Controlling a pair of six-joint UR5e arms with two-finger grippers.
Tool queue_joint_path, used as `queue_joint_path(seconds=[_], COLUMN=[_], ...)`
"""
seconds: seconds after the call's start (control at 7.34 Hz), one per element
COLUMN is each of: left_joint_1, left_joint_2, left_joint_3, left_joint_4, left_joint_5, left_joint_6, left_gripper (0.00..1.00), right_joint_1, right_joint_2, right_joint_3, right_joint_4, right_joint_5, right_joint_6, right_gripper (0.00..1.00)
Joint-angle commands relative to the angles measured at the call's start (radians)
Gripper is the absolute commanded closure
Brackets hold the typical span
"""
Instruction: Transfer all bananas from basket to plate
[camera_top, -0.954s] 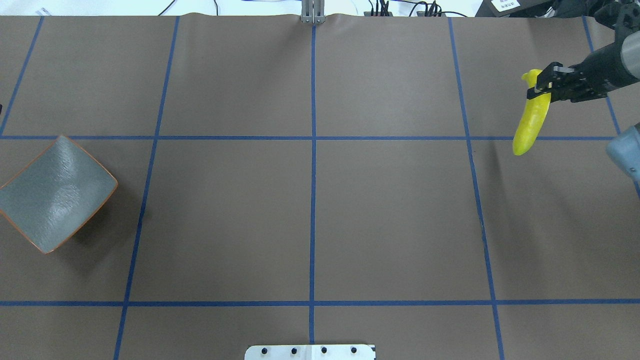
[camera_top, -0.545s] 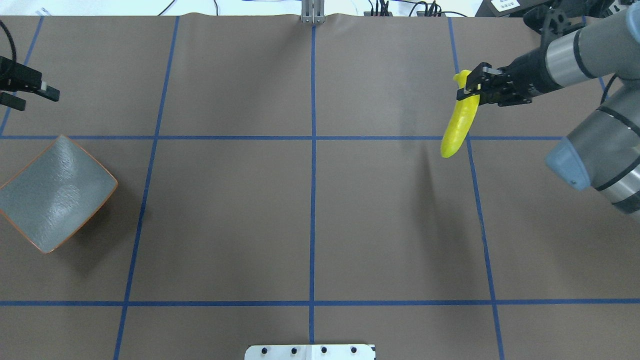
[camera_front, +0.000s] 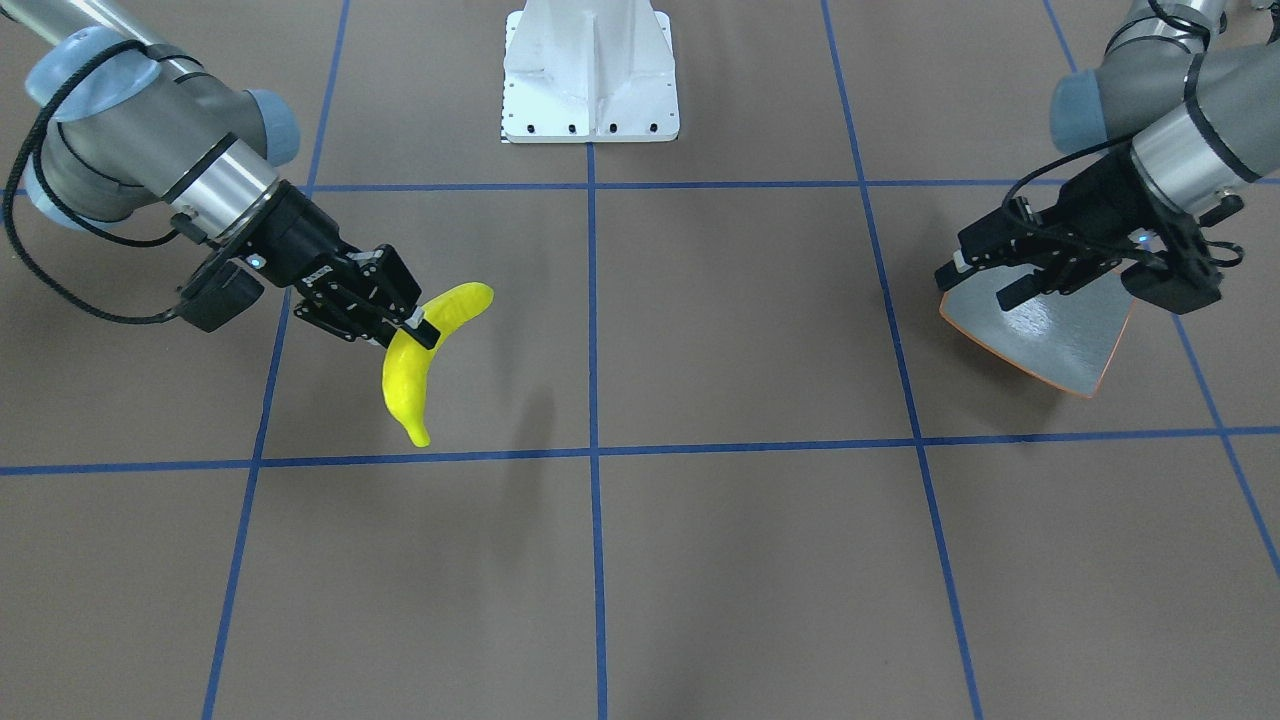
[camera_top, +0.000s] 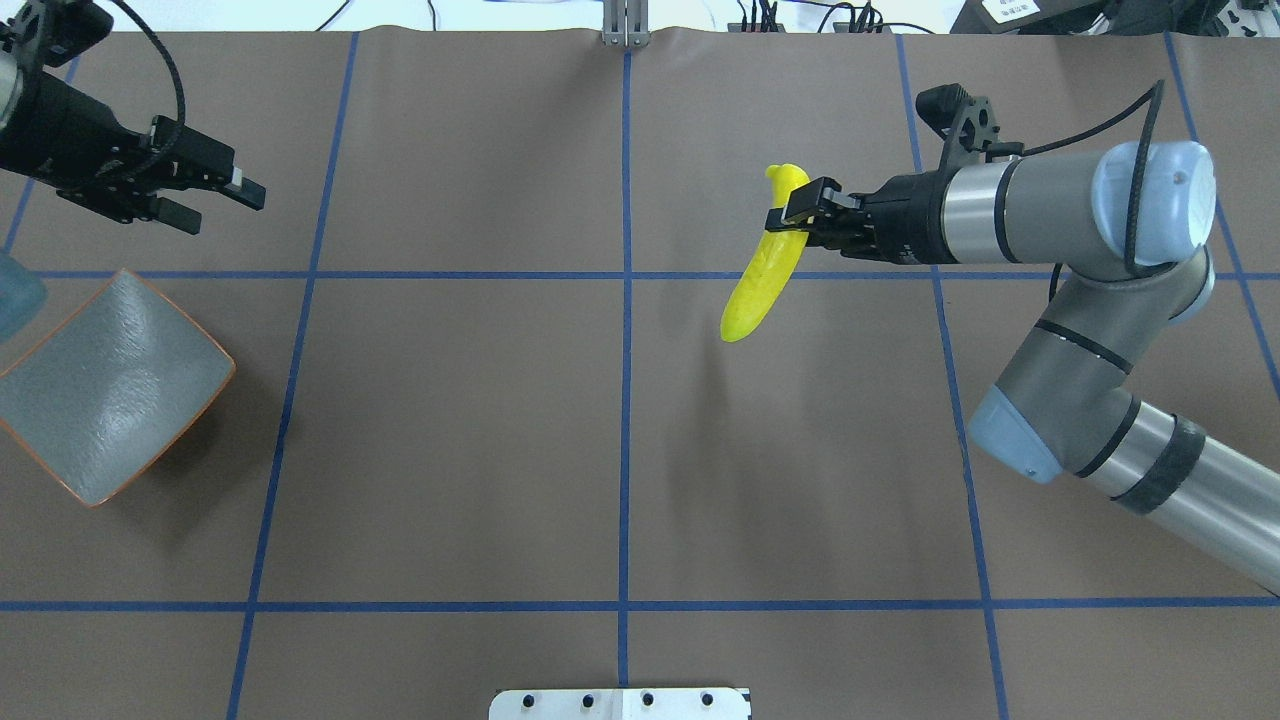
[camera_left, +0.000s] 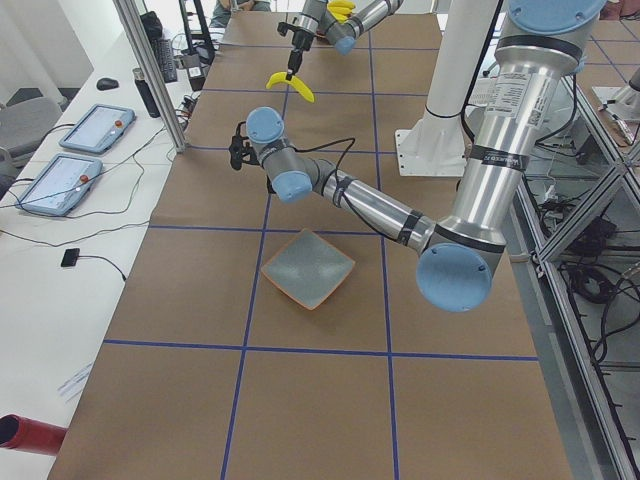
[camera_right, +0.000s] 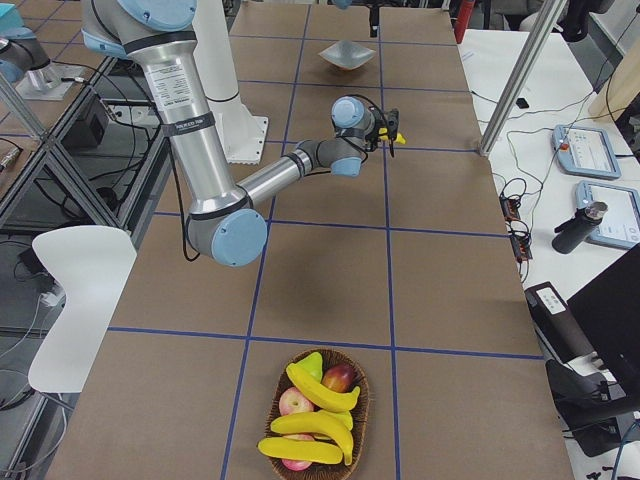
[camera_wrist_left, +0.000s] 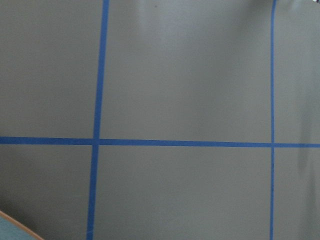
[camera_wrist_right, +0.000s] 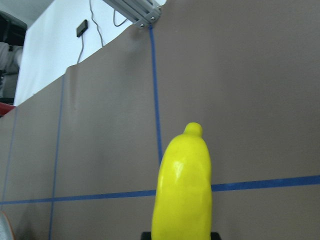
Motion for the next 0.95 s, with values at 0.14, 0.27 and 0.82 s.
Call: queue_joint_path(seconds=[0.14, 0.27, 0.82], left_joint_1=[0.090, 0.119, 0.214], left_joint_2=[-0.099, -0.117, -0.219], left_joint_3=[-0.005, -0.004, -0.005], left_joint_4=[-0.097, -0.209, -0.366], left_joint_5=[0.001, 0.004, 0.010], left_joint_6=[-0.151, -0.277, -0.434], left_gripper=[0.00, 0.00, 0.00], right_joint_1=[-0.059, -0.066, -0.137], right_joint_2=[0.030, 0.036, 0.039], right_joint_3=[-0.005, -0.007, -0.013], right_joint_4=[0.179, 0.222, 0.473], right_joint_5=[-0.073, -0.073, -0.073], right_joint_6=[0.163, 0.182, 0.275], right_gripper=[1.00, 1.00, 1.00])
